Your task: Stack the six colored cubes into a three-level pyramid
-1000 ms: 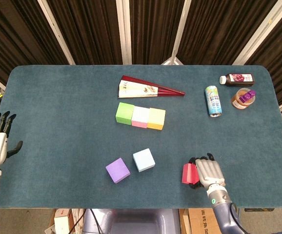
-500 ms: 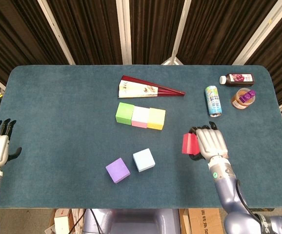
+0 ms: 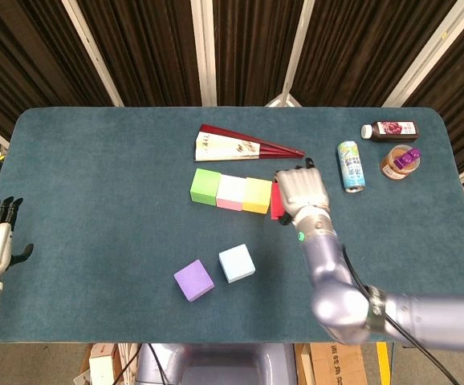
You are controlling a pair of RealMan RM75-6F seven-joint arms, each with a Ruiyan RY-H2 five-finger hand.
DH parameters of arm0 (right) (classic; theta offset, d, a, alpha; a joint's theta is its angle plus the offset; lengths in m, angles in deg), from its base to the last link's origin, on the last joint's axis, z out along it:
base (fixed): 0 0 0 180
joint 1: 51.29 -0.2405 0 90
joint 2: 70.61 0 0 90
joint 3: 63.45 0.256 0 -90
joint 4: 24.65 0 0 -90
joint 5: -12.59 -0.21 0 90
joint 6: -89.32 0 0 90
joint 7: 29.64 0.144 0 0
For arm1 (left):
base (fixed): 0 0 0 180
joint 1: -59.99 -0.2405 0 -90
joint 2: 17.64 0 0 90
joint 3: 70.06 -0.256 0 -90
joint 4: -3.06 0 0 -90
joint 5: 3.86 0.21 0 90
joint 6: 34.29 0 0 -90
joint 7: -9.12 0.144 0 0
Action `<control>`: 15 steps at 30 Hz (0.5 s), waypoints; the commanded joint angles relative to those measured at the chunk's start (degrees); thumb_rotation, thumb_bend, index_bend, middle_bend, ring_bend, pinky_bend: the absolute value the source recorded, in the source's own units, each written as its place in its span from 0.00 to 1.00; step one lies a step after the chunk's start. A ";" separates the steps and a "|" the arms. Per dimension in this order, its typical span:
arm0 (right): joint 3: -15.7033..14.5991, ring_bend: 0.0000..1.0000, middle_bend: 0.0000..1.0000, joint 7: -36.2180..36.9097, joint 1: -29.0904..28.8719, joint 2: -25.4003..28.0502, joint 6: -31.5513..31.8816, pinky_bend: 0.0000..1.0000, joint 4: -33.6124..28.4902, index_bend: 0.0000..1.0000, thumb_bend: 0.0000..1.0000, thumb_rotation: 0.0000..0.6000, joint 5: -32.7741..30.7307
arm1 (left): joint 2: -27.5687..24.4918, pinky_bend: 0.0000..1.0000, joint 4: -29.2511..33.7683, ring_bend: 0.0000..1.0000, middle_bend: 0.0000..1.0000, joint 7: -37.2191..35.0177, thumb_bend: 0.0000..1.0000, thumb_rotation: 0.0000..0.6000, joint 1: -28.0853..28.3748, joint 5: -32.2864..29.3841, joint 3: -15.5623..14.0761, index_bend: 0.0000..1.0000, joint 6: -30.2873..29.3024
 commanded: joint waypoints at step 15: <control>2.87 0.21 0.35 -11.43 -8.03 -12.93 -11.58 0.00 27.82 0.37 0.34 1.00 -14.88 | 1.80 0.00 -2.08 0.00 0.03 1.94 0.36 1.00 1.22 -0.21 -0.47 0.08 0.70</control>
